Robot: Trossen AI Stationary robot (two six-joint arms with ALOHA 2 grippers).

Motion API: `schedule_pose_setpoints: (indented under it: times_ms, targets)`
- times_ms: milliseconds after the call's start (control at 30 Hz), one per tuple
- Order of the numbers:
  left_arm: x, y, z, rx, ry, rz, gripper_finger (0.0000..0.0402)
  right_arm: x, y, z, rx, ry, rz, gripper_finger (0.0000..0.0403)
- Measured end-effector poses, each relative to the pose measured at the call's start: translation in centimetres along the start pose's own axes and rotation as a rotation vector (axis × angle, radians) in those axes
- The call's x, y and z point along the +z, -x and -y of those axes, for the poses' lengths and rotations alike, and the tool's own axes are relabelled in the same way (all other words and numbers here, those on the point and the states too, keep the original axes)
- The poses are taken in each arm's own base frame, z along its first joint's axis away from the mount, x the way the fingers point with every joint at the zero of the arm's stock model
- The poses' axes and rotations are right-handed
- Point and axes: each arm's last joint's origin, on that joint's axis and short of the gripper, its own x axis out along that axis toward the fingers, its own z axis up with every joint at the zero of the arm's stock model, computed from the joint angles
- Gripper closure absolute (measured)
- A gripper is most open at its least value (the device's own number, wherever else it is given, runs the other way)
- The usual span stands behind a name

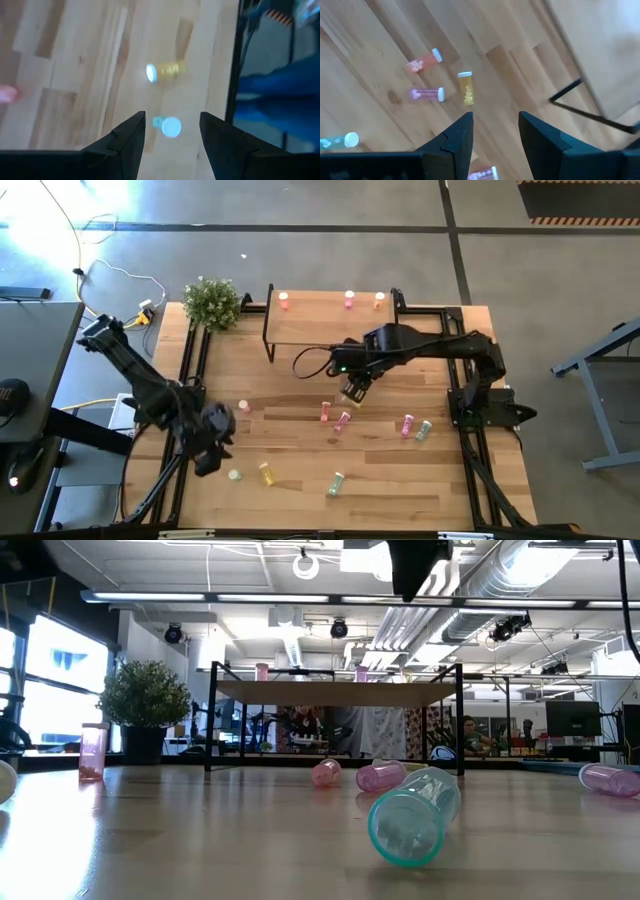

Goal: Pick and place medicine bottles onto shelf by color
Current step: Put the bottom left blue pill bottle on the shelf

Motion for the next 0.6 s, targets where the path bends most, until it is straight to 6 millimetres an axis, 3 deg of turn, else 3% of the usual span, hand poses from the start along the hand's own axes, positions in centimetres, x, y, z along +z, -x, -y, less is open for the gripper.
schedule_pose_setpoints:
  times_ms: [333, 600]
  targets:
    - [-2.2, -4.1, 3.0, 0.078, -0.087, -0.075, 0.0222, -1.7, 4.4, 2.7, -0.033, -0.027, 0.168, 0.0253]
    - [-2.9, -7.0, 3.7, 0.156, -0.088, -0.123, 0.0222, -2.8, 6.4, 4.1, -0.01, -0.047, 0.226, 0.0253]
